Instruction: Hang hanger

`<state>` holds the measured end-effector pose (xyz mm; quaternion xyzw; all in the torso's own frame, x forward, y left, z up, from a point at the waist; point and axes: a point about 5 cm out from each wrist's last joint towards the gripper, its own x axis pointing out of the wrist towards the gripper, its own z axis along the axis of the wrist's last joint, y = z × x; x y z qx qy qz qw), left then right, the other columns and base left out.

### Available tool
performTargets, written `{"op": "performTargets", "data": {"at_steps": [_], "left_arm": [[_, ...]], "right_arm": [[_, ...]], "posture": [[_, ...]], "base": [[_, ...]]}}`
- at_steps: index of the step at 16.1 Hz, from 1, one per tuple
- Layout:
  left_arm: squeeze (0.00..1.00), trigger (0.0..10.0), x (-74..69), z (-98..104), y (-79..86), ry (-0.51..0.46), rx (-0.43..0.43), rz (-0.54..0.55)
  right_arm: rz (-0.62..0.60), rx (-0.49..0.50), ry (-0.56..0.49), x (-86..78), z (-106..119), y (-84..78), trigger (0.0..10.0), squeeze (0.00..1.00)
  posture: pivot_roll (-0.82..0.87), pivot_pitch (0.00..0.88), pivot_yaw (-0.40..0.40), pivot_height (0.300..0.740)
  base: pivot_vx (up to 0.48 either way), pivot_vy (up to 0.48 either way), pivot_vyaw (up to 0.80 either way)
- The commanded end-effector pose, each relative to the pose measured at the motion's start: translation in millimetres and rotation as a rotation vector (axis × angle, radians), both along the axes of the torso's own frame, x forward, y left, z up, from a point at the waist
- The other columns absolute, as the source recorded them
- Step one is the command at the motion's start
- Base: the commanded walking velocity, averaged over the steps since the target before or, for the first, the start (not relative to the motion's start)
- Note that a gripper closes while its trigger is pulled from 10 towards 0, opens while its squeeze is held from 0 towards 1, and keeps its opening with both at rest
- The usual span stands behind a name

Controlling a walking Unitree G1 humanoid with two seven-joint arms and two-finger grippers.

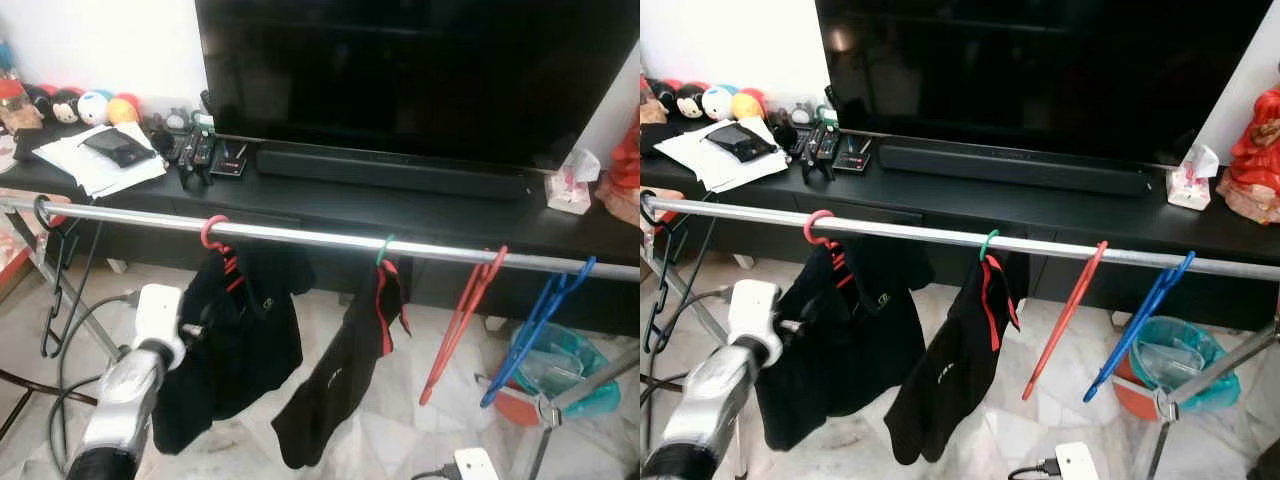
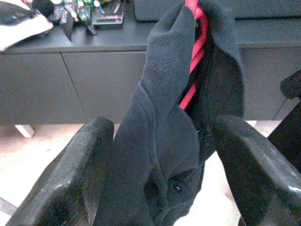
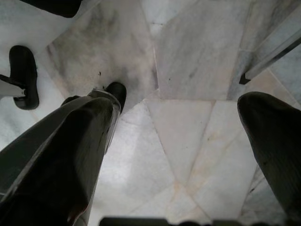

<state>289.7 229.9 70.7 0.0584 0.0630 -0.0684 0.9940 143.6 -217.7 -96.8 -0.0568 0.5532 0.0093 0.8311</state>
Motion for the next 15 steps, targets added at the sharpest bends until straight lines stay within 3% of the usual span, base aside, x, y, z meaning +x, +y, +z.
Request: {"op": "performTargets", "data": {"at_steps": [1, 3, 7, 8, 9, 10, 12, 15], "left_arm": [[1.00, 10.0, -9.2, 6.4, 3.4, -0.042, -0.039, 0.006], [1.00, 10.0, -25.4, 5.4, 5.4, -0.055, -0.068, 0.015], [1.00, 10.0, -72.4, -19.8, 17.2, 0.012, -0.072, 0.103], [0.55, 10.0, -89.4, -37.3, 17.9, 0.093, -0.040, 0.093], [0.00, 10.0, -98.0, -47.4, 20.7, 0.142, -0.039, 0.117], [0.00, 10.0, -112.1, -67.9, 31.5, 0.242, 0.019, 0.202], [0.00, 10.0, -127.2, -92.3, 40.8, 0.363, 0.046, 0.290], [0.00, 10.0, -139.3, -119.2, 36.7, 0.527, 0.052, 0.306]], "right_arm": [[0.001, -0.007, 0.011, -3.4, -0.6, -3.0, 10.0, 0.00], [0.001, -0.008, 0.011, -3.8, -0.7, -3.2, 10.0, 0.00], [0.003, -0.010, 0.014, -5.1, -1.1, -3.4, 10.0, 0.00], [0.004, -0.010, 0.014, -5.0, -1.2, -3.1, 10.0, 0.00], [0.005, -0.009, 0.014, -4.7, -1.1, -3.0, 10.0, 0.00], [0.004, -0.009, 0.013, -3.9, -0.9, -2.7, 10.0, 0.00], [0.001, -0.011, 0.010, -2.6, -0.4, -2.9, 10.0, 0.00], [-0.011, -0.010, 0.005, -1.8, -0.3, -2.3, 10.0, 0.00]], "posture": [[0.11, 0.000, -0.050, 0.732], [0.11, 0.000, -0.050, 0.732], [0.12, 0.000, -0.047, 0.732], [0.12, 0.000, -0.047, 0.732], [0.13, 0.000, -0.051, 0.732], [0.13, 0.000, -0.050, 0.732], [0.13, 0.000, -0.045, 0.732], [0.11, 0.000, -0.036, 0.732]], "base": [[0.000, 0.000, 0.00], [0.000, 0.000, 0.00], [0.000, 0.000, 0.00], [0.000, 0.000, 0.00], [0.000, 0.000, 0.00], [0.000, 0.000, 0.00], [0.000, 0.000, 0.00], [0.000, 0.000, 0.00]]}}
